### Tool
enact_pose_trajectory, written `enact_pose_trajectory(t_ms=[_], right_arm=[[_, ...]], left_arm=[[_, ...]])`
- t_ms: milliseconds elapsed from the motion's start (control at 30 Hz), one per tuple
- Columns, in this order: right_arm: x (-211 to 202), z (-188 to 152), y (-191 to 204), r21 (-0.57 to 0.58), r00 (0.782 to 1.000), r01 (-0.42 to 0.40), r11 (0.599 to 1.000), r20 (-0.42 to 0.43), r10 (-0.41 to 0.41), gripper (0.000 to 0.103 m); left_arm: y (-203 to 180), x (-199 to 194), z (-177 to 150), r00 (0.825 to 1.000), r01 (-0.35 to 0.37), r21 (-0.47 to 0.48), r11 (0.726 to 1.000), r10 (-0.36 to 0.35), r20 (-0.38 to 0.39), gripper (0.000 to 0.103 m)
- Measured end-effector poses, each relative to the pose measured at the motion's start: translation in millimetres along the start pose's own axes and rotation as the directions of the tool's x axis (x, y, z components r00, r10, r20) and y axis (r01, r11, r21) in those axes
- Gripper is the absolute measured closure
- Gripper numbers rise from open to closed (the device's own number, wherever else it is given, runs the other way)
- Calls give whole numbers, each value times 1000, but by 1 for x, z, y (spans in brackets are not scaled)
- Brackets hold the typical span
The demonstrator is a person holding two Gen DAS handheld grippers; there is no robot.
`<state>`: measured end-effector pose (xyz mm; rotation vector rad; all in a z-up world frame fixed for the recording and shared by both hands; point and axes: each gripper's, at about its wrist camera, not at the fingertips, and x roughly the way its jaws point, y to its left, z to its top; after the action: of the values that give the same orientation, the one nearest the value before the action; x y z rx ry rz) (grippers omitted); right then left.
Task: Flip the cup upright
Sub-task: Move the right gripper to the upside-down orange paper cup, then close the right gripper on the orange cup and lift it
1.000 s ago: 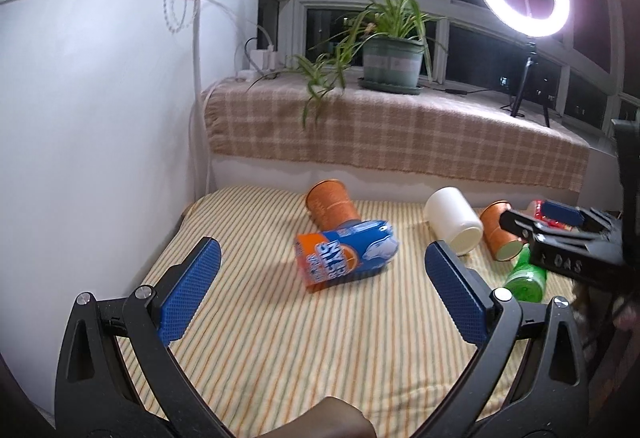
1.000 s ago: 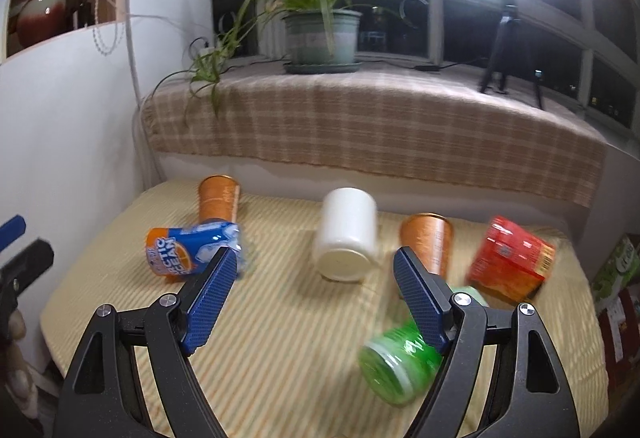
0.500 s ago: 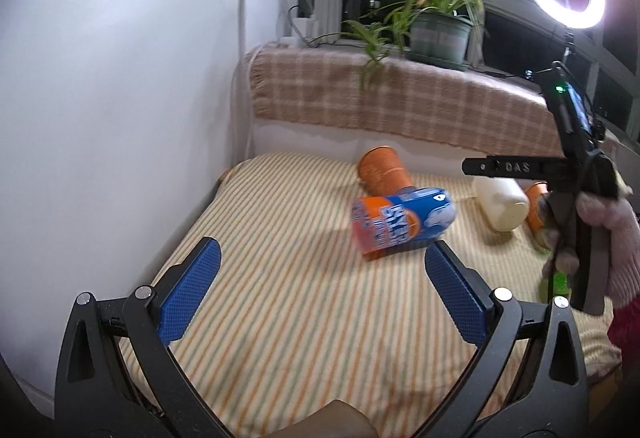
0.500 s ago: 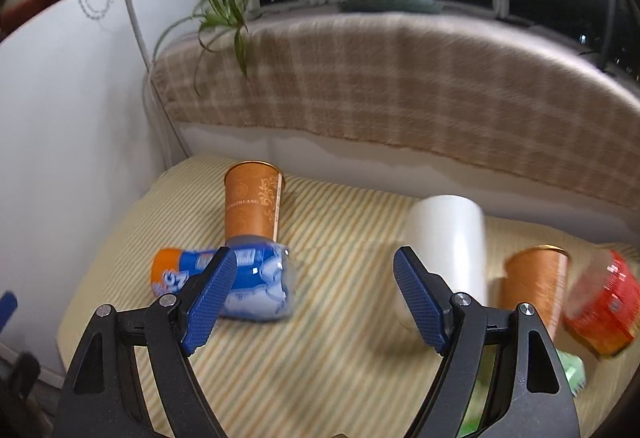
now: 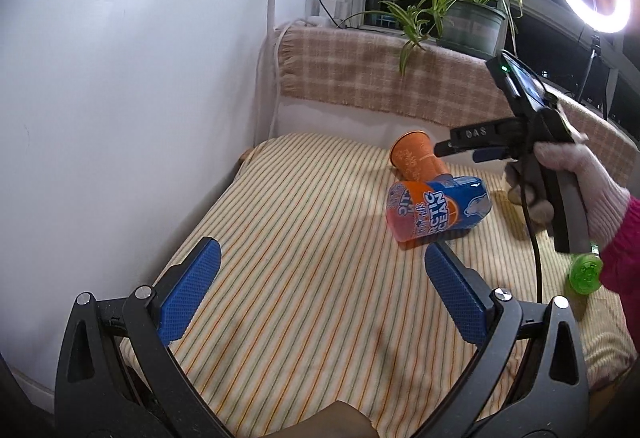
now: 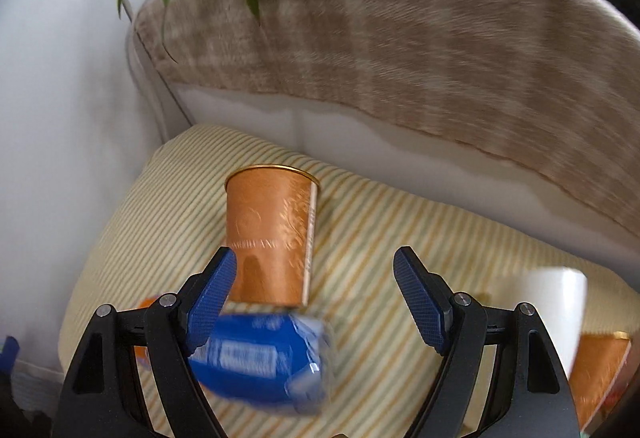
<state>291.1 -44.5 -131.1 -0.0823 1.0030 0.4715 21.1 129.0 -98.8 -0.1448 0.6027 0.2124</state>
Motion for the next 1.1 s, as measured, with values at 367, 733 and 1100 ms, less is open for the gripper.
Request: enact_pose_trajectory(t_ms=[367,733,1100], right_arm=[[50,18,18,-18,986,-70,997,-150,66,22],[71,24,27,9,976,-98,995,-195,98,42],[46,25,25,17,991,-91,996,-98,93,42]], left_arm=[[8,9,0,1000,-9,-14,1000,9,-13,0],[8,4,-2,1000,-11,-15,1000,11,-5,0],[13,-5,-1,1000,-18,-21,1000,19,10,0]])
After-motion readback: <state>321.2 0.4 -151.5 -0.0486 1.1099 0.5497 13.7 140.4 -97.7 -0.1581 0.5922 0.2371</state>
